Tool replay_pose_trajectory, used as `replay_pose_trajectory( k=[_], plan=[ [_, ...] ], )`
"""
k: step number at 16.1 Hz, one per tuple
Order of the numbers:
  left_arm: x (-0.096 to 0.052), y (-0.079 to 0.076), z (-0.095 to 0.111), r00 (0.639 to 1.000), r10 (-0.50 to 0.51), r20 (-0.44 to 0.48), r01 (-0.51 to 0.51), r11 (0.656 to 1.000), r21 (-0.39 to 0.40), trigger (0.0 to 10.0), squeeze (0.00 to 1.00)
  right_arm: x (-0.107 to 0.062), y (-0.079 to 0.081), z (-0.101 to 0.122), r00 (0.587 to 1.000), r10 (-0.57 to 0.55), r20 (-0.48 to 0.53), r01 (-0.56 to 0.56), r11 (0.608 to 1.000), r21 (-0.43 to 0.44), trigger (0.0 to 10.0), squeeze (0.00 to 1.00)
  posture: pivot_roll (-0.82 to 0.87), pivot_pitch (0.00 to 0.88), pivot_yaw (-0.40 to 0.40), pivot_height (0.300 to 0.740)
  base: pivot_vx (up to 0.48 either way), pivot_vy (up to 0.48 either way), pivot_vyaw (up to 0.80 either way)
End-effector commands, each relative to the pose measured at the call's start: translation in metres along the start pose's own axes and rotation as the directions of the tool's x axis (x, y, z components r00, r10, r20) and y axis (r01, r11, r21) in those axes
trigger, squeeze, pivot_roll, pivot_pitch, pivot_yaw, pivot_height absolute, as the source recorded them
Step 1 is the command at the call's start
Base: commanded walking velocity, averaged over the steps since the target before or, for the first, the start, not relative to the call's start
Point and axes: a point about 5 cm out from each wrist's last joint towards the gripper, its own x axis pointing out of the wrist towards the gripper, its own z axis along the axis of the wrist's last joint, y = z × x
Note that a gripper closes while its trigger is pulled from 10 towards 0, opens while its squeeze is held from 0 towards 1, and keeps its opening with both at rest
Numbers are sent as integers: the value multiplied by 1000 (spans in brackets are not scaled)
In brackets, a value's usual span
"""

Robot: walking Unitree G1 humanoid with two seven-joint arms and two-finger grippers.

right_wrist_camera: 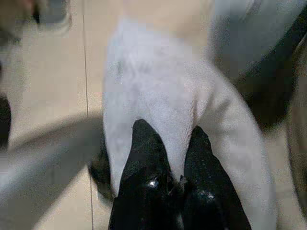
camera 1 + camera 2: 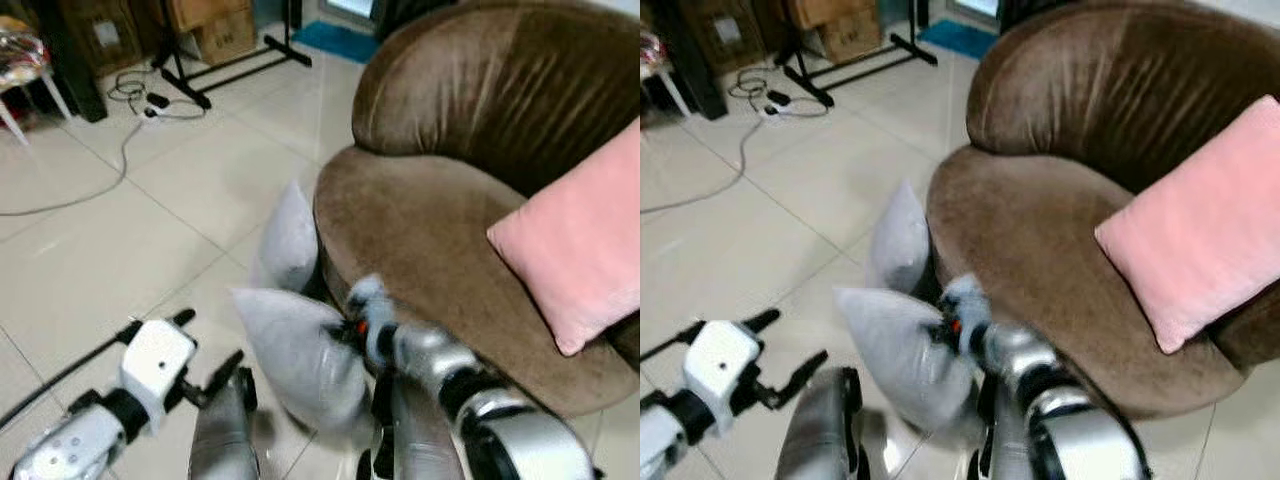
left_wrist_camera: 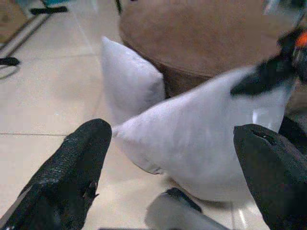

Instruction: Move the pillow to the sofa from floor

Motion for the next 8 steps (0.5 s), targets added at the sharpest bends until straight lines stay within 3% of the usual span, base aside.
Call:
replay_pose_trajectory(
  k=[1,2,4,6,7,8],
  plan=[
    [-1,4,0,1000,25,7,-25,1000,-2,10000,0,-9,-7,46,982,7,186,-10,1000,19,0,0,223,0,-50,576,0,0,0],
    [0,7,2,999,36,20,-35,999,-5,10000,0,-18,-10,66,963,6,268,-17,999,40,0,0,216,0,-48,576,0,0,0],
    [0,8,14,995,56,80,-56,998,-9,10000,0,-62,-15,122,879,-28,476,12,999,35,0,0,203,0,-48,576,0,0,0],
    [2,9,21,991,69,113,-67,998,-17,10000,0,-87,-11,148,829,-21,558,17,1000,11,0,0,203,0,-55,576,0,0,0],
    [4,11,30,984,89,153,-86,996,-30,10000,0,-114,-7,170,778,-16,627,27,1000,-8,0,0,204,0,-64,576,0,0,0],
    [8,15,44,969,127,213,-117,991,-61,10000,0,-149,1,199,698,-4,717,23,1000,-17,0,0,203,0,-69,576,0,0,0]
  ],
)
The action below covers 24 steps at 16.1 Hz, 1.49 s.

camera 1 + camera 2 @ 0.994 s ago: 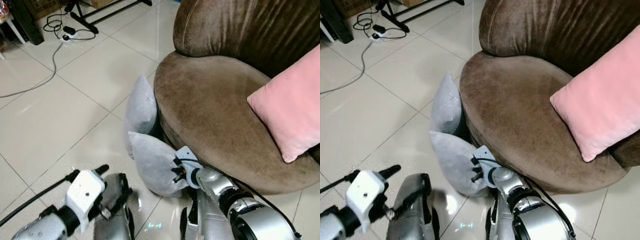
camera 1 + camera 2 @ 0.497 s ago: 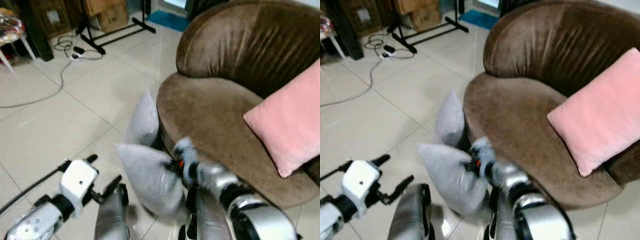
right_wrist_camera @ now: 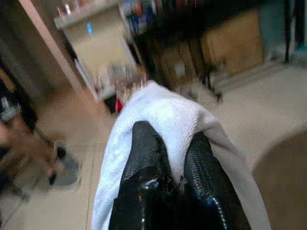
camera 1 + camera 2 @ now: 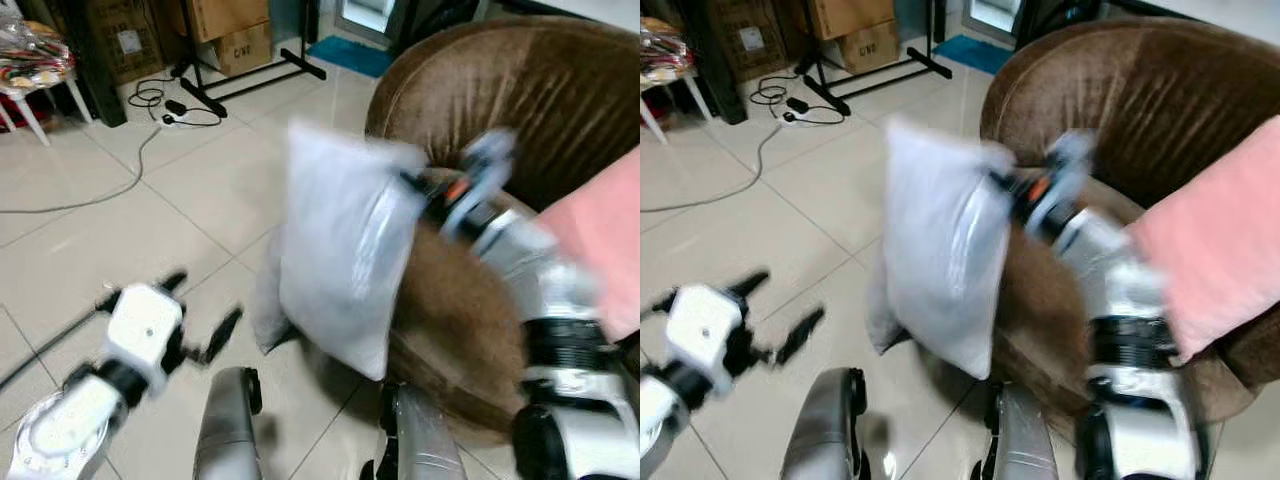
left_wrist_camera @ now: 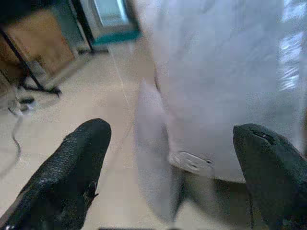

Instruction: Move the pillow to the sofa from floor

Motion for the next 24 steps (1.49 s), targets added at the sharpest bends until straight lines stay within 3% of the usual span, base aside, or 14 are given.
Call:
replay_pose_trajectory(
  k=[1,3,5,7,8,9,10,12,13,14,17,19,21,24],
  plan=[
    [2,2,12,998,30,46,-30,999,-18,10000,0,-8,14,56,984,34,173,-26,998,-51,0,0,199,0,-69,576,0,0,0],
    [7,3,13,997,45,58,-44,999,-20,10000,0,-11,23,83,965,-22,261,47,995,-92,0,0,192,0,-65,576,0,0,0],
    [11,2,13,996,57,63,-56,998,-11,10000,0,-15,20,103,907,-158,391,215,971,-106,0,0,189,0,-61,576,0,0,0],
    [13,2,15,996,65,63,-64,998,-14,10000,0,-15,19,106,904,-189,382,253,959,-124,0,0,187,0,-62,576,0,0,0],
    [14,2,14,996,66,58,-65,998,-16,10000,0,-12,19,96,920,-190,342,250,958,-141,0,0,182,0,-62,576,0,0,0],
    [18,1,12,997,63,50,-63,998,-9,10000,0,-4,15,68,946,-212,247,252,957,-144,0,0,180,0,-61,576,0,0,0],
    [19,1,11,997,65,47,-64,998,-8,10000,0,-2,13,59,951,-221,215,254,957,-142,0,0,180,0,-61,576,0,0,0],
    [26,0,11,996,74,45,-73,997,-8,10000,0,8,5,17,953,-289,86,300,940,-162,0,0,184,0,-64,576,0,0,0],
    [30,-1,11,995,90,46,-89,996,-9,10000,0,13,-4,-9,929,-370,12,366,912,-188,7686,0,199,0,-77,576,0,0,0],
    [31,0,12,993,110,44,-110,994,-5,10000,0,16,-10,-25,908,-418,-27,404,893,-200,10000,0,206,0,-85,576,0,0,0],
    [29,0,12,992,123,40,-124,992,32,10000,0,20,-19,-31,863,-505,-19,490,845,-214,10000,0,209,0,-94,576,0,0,0],
    [30,2,12,983,179,51,-182,982,55,10000,0,22,-20,-21,840,-541,52,528,789,-314,10000,0,204,0,-100,576,0,0,0],
    [31,0,16,976,207,71,-211,975,69,10000,0,24,-16,-11,846,-517,135,528,771,-355,10000,0,197,0,-105,576,0,0,0],
    [29,1,18,966,244,84,-248,968,44,10000,0,18,-11,-3,839,-508,194,544,772,-328,10000,0,191,0,-115,600,0,0,0]
  ],
)
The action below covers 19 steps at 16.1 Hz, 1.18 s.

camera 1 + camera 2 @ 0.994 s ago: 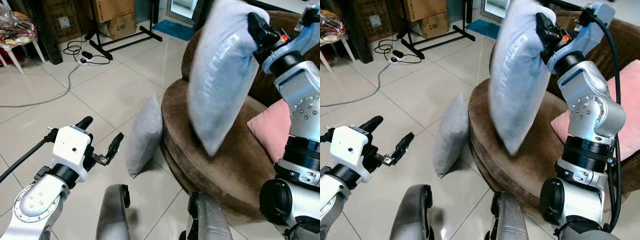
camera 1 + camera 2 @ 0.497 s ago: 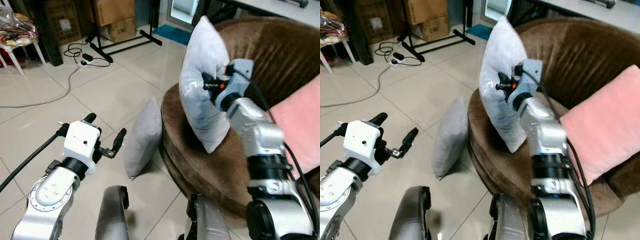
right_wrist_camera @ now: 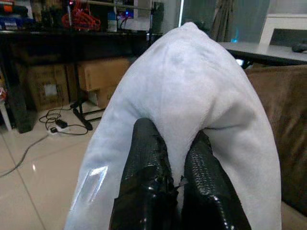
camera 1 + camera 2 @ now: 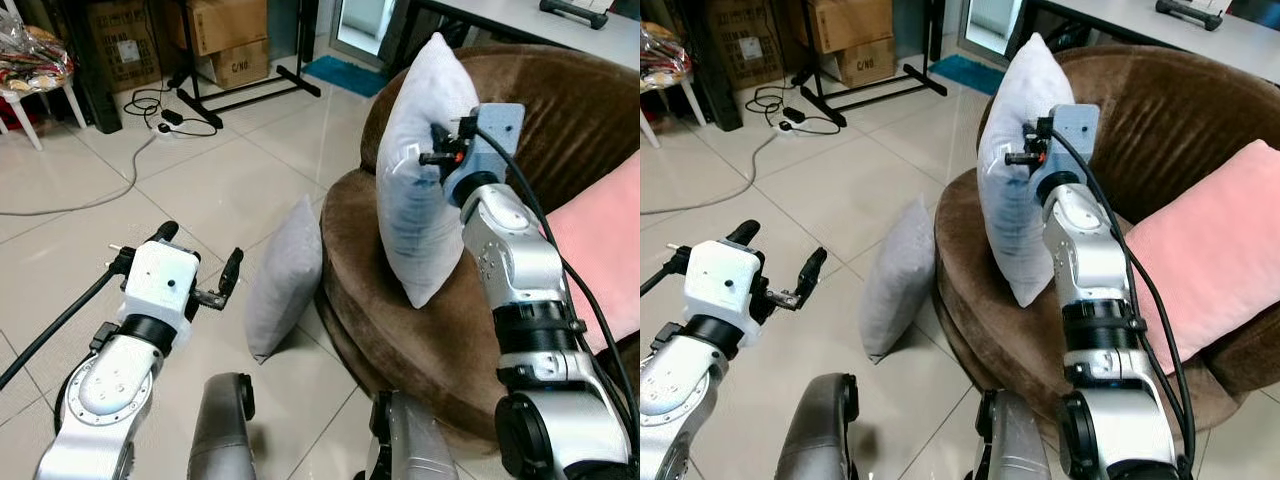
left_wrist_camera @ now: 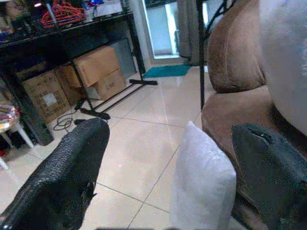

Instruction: Move the pillow to the sofa from floor

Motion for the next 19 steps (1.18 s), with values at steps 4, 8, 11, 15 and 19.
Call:
replay_pose_trajectory(
  k=[4,8,11,15,19],
  plan=[
    [-4,3,-1,996,93,1,-93,995,-18,10000,0,-20,1,-10,1000,-14,1,14,1000,18,10000,0,192,0,-128,640,0,0,0],
    [-11,2,-9,993,109,-40,-110,994,-19,10000,0,-42,6,-29,998,2,-59,0,1000,27,10000,0,181,0,-122,675,0,0,0],
    [-8,2,-9,994,106,-32,-106,994,-5,10000,0,-47,9,-26,998,20,-59,-20,1000,11,10000,0,182,0,-128,705,0,0,0],
    [-5,1,-6,994,106,-15,-106,994,1,10000,0,-43,4,-29,994,-23,-103,20,999,-25,10000,0,191,0,-140,740,0,0,0],
    [-4,-3,-6,996,91,-12,-91,996,-3,10000,0,-40,1,-35,986,-63,-153,55,997,-57,10000,0,192,0,-138,740,0,0,0]
  ],
)
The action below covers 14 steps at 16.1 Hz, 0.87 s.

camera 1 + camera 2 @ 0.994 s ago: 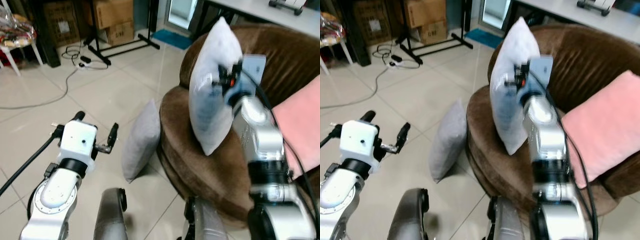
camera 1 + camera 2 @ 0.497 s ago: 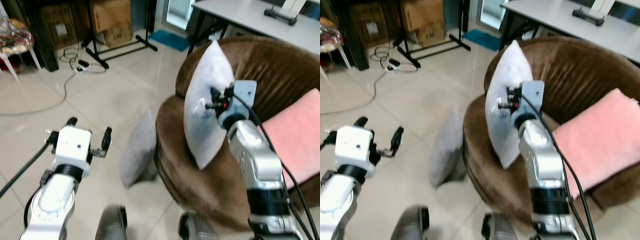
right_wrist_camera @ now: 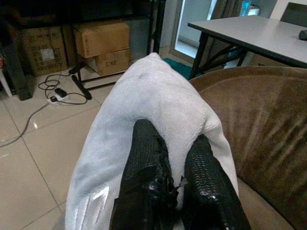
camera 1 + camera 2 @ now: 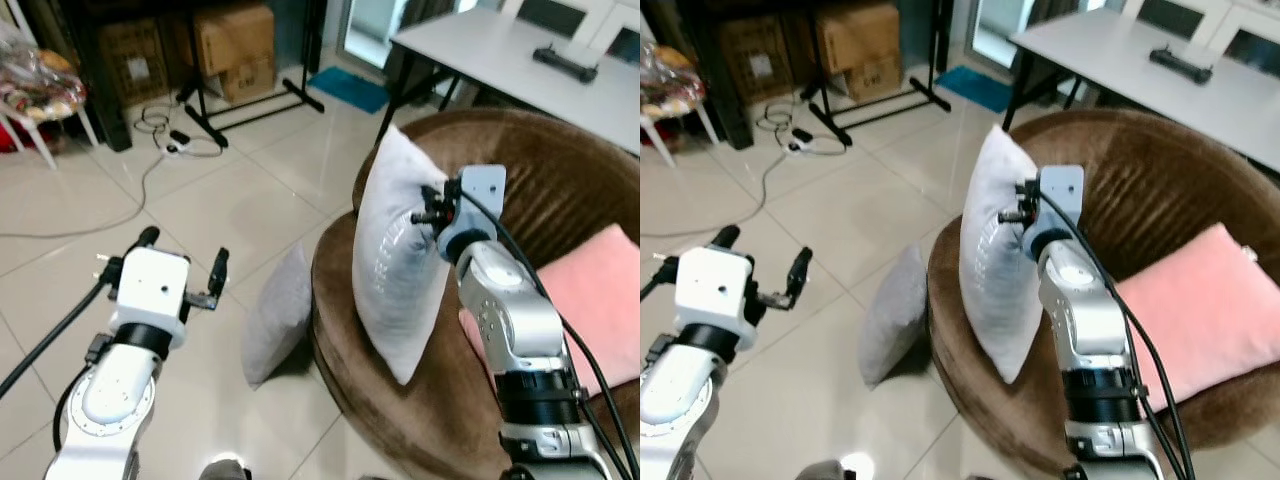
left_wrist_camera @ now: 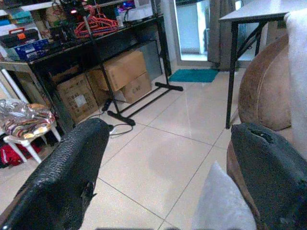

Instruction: Move the pillow to the sofa from floor

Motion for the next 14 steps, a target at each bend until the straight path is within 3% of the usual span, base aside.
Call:
replay_pose_trajectory(
  k=[1,7,8,11,14],
  plan=[
    [1,-3,0,1000,-11,0,11,1000,-9,10000,0,1,-8,6,999,-51,19,51,999,1,10000,0,192,0,-138,740,0,0,0],
    [7,0,-1,1000,-2,-3,2,1000,-9,10000,0,0,-5,9,998,-46,45,45,999,30,10000,0,192,0,-124,740,0,0,0],
    [8,1,0,1000,-4,3,4,1000,-28,10000,0,0,-2,13,996,-29,87,26,999,36,10000,0,193,0,-120,740,0,0,0],
    [10,1,1,1000,-4,8,4,999,-49,10000,0,0,-4,12,996,-29,80,24,998,62,10000,0,193,0,-120,740,81,0,0],
    [12,1,2,1000,-7,12,7,998,-59,10000,0,1,-2,13,996,-18,83,12,998,68,10000,0,193,0,-111,740,271,0,-800]
  ],
)
